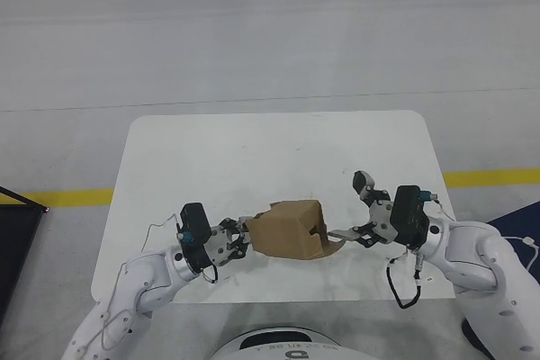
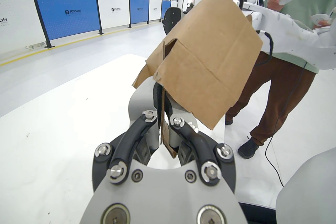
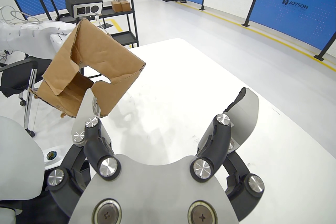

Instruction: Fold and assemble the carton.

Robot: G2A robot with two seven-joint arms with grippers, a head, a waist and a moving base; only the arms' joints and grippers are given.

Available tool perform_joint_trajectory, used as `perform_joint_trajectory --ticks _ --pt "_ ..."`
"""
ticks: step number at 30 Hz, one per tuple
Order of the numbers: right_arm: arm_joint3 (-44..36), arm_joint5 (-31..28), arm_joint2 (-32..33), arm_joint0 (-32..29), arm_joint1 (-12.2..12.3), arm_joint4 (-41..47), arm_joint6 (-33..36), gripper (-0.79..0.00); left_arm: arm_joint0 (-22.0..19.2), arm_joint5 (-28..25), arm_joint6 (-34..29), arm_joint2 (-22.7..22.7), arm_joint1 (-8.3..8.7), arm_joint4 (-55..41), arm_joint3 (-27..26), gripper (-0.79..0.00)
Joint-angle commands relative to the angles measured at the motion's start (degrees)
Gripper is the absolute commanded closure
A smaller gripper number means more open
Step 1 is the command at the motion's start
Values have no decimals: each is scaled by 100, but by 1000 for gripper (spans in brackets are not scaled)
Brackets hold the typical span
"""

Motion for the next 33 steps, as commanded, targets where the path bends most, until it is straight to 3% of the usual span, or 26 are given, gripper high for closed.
perform_joint_trajectory --ticks 1,27,33 --pt "-11 8 -20 0 -2 -16 23 -785 -13 9 3 6 -3 -8 10 0" --pt "170 142 -476 316 -31 -196 316 -785 23 -100 72 38 -10 50 -51 0" --pt "304 42 -128 253 -10 42 110 -785 78 -27 174 -22 -13 -92 27 0"
